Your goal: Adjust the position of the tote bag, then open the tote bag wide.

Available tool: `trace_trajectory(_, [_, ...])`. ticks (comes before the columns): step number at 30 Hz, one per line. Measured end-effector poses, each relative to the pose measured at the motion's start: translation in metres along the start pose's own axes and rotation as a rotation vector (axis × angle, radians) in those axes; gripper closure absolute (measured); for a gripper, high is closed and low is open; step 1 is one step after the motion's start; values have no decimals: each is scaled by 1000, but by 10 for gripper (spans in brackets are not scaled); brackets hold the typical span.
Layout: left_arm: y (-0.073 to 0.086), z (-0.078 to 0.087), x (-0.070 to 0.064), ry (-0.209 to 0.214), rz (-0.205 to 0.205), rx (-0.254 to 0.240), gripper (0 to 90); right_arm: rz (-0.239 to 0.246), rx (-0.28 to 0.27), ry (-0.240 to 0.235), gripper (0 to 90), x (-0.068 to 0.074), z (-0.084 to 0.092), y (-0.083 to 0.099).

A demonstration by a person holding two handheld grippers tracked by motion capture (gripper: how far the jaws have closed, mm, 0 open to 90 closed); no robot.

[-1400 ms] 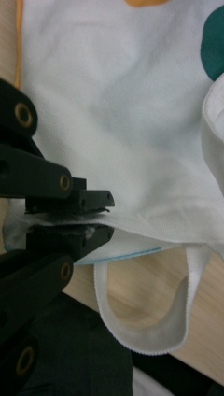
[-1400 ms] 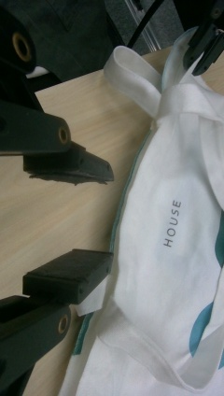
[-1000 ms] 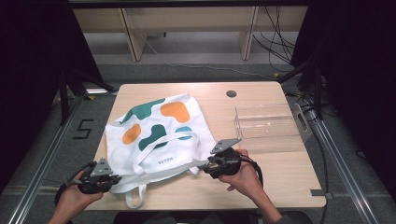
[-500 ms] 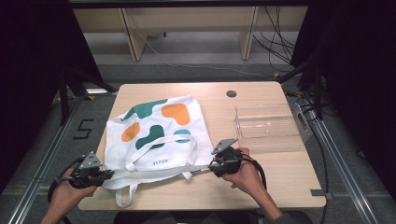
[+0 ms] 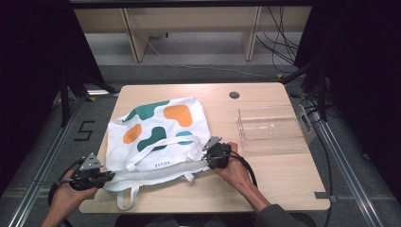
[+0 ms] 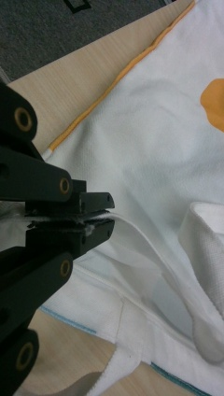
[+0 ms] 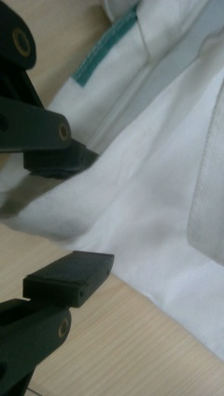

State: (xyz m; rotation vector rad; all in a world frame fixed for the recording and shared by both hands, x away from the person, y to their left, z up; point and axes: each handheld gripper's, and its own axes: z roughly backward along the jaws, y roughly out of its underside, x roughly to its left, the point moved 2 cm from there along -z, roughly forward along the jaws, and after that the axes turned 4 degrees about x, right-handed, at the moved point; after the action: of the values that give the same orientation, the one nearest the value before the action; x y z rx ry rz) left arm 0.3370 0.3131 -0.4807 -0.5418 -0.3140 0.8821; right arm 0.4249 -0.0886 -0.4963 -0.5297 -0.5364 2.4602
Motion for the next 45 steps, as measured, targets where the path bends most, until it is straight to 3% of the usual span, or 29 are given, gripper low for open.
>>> trace_trajectory(2, [1, 0, 1, -15, -5, 9, 821, 21, 36, -8, 606, -3, -8, 2])
trace_trajectory(3, [1, 0, 0, -18, -4, 15, 804, -12, 53, -9, 656, -3, -9, 3])
trace_trajectory(4, [1, 1, 1, -29, -30, 37, 781, 8, 48, -10, 695, -5, -10, 2])
trace_trajectory(6, [1, -1, 0, -41, -27, 49, 730, 25, 61, -30, 789, -7, -7, 1])
trace_trajectory(8, [1, -4, -1, -68, -30, 71, 672, 2, 55, -47, 808, -5, -2, 0])
trace_trajectory(10, [1, -9, -3, -99, -6, 73, 603, 26, 44, -40, 814, -7, 4, -1])
trace_trajectory(13, [0, -10, -7, -122, -4, 82, 579, 34, 26, -28, 814, -6, 18, -1])
trace_trajectory(14, [0, -9, -7, -128, -36, 114, 561, 28, 27, -35, 814, -5, 24, 0])
trace_trajectory(15, [1, -13, -10, -124, -25, 119, 533, 44, 11, -43, 815, -6, 29, 2])
trace_trajectory(16, [3, -16, -12, -109, -34, 155, 510, 16, 8, -40, 815, -5, 35, 4])
trace_trajectory(17, [5, -18, -15, -117, -57, 180, 503, 25, 6, -30, 817, -7, 39, 7])
trace_trajectory(20, [3, -14, -18, -74, -66, 147, 544, 0, -15, -7, 816, -14, 48, 15])
trace_trajectory(22, [3, -16, -16, -49, -56, 153, 641, -3, -16, -27, 813, -15, 48, 18])
trace_trajectory(23, [2, -17, -15, -17, -71, 168, 704, -8, -10, -27, 811, -14, 48, 19])
trace_trajectory(25, [3, -21, -15, 0, -89, 167, 786, 9, -7, -36, 808, -9, 50, 20])
trace_trajectory(27, [3, -22, -12, -17, -93, 162, 807, 17, -10, -37, 805, -7, 52, 21])
trace_trajectory(30, [-1, -17, -10, -94, -117, 124, 837, -13, -37, -60, 800, -3, 53, 24])
trace_trajectory(31, [-3, -15, -11, -114, -127, 129, 843, -3, -28, -77, 800, -2, 54, 26])
trace_trajectory(32, [-3, -14, -11, -107, -128, 117, 844, -5, -20, -84, 800, -1, 55, 27])
trace_trajectory(33, [-3, -14, -11, -115, -113, 106, 844, -2, -23, -121, 798, -1, 55, 28])
trace_trajectory(34, [-3, -14, -10, -91, -102, 96, 844, 20, -49, -83, 796, -1, 54, 28])
trace_trajectory(36, [-3, -12, -8, -107, -81, 78, 845, -17, -41, -85, 795, 1, 60, 30])
trace_trajectory(37, [-4, -11, -8, -106, -76, 61, 845, 4, -51, -95, 794, 2, 61, 31])
trace_trajectory(40, [-3, -8, -8, -108, -74, 47, 845, -10, -42, -89, 792, 4, 67, 34])
trace_trajectory(41, [-3, -7, -8, -93, -78, 52, 845, 10, -67, -79, 791, 5, 67, 34])
trace_trajectory(42, [-3, -4, -7, -108, -99, 64, 844, -25, -59, -100, 790, 7, 69, 34])
trace_trajectory(43, [-2, -5, -8, -87, -60, 32, 844, -39, -62, -91, 789, 6, 71, 34])
trace_trajectory(45, [-3, 0, -7, -48, -56, 36, 842, -41, -71, -88, 789, 3, 74, 34])
